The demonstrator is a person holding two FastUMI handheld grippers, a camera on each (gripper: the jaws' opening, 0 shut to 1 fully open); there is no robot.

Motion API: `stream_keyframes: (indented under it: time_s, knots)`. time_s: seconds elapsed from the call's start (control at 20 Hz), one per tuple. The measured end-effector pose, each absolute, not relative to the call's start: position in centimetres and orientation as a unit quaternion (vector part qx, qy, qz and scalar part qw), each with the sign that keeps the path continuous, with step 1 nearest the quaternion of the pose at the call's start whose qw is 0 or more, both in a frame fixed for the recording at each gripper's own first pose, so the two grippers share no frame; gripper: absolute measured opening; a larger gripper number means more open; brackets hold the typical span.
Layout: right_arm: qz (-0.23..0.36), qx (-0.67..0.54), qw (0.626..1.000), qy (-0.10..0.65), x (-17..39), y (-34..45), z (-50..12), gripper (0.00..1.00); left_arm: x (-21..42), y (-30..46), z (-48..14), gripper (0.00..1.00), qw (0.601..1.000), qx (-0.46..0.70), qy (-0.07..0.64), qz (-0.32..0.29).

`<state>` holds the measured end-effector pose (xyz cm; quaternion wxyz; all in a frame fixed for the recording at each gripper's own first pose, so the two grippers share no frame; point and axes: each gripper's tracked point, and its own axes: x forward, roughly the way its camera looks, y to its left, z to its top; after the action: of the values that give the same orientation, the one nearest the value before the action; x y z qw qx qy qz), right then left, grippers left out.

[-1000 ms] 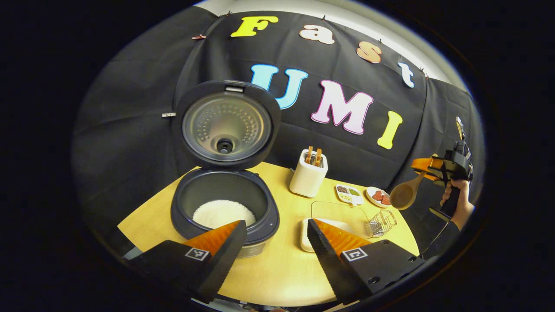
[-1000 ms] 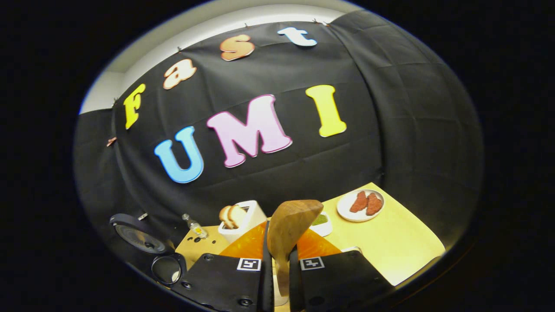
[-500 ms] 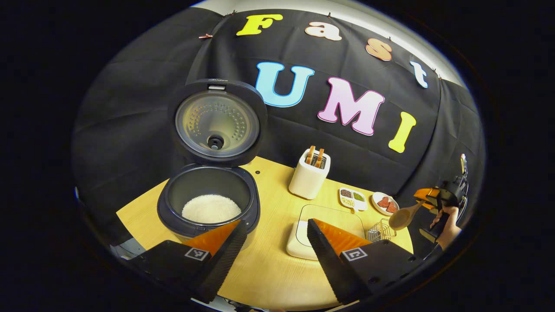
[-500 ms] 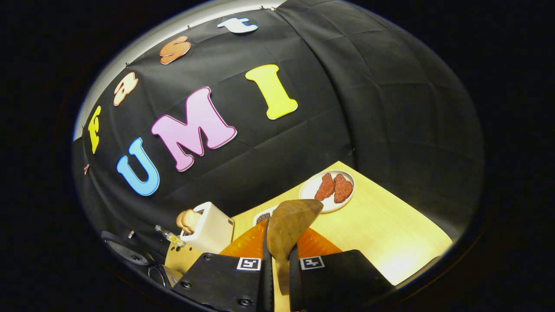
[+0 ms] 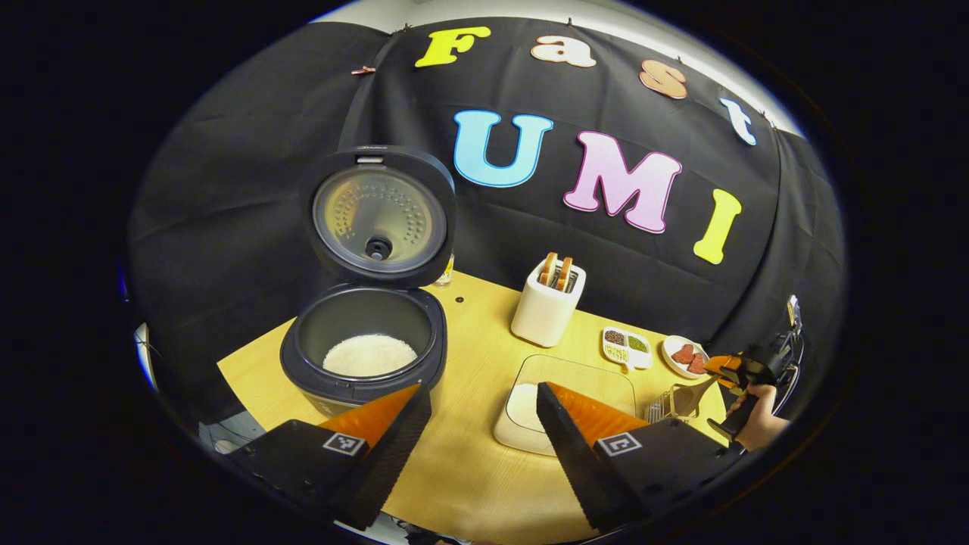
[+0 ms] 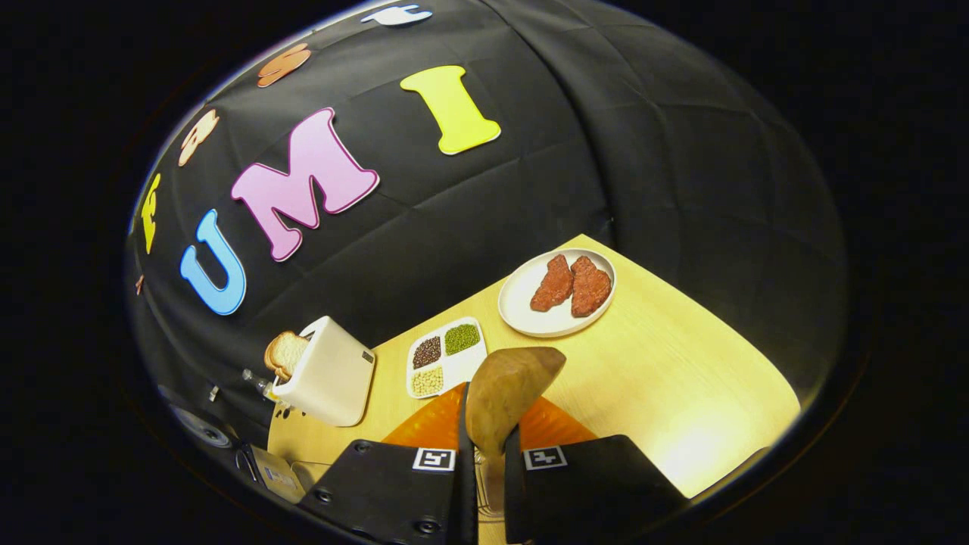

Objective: Close the left gripper, press the button to open the rice cooker; take a wooden spoon from the chopstick holder with the right hand, scoop a spoonful of rice and pour it into the rice cooker, then put the wooden spoon back into the chopstick holder.

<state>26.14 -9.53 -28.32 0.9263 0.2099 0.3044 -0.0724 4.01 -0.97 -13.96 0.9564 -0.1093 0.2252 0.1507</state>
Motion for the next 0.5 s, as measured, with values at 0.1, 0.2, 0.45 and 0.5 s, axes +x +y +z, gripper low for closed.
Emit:
stream_keyframes:
  time_s: [0.1,0.2,0.45,0.5]
  knots:
    - [-0.081,0.211,0.924,0.307,26.2,-9.9,-29.3,0.18,4.0,-0.5,-13.8,0.95,0.956,-0.105,0.225,0.156]
    - [-0.084,0.21,0.922,0.314,25.6,-10.3,-29.8,0.19,4.2,0.4,-13.1,0.92,0.957,-0.1,0.218,0.163]
    - [-0.095,0.214,0.926,0.296,24.7,-10.7,-28.6,0.35,5.1,4.1,-9.2,0.95,0.967,-0.067,0.168,0.182]
    - [-0.095,0.209,0.929,0.29,24.5,-10.8,-28.1,0.35,5.4,5.2,-8.1,0.95,0.969,-0.057,0.152,0.188]
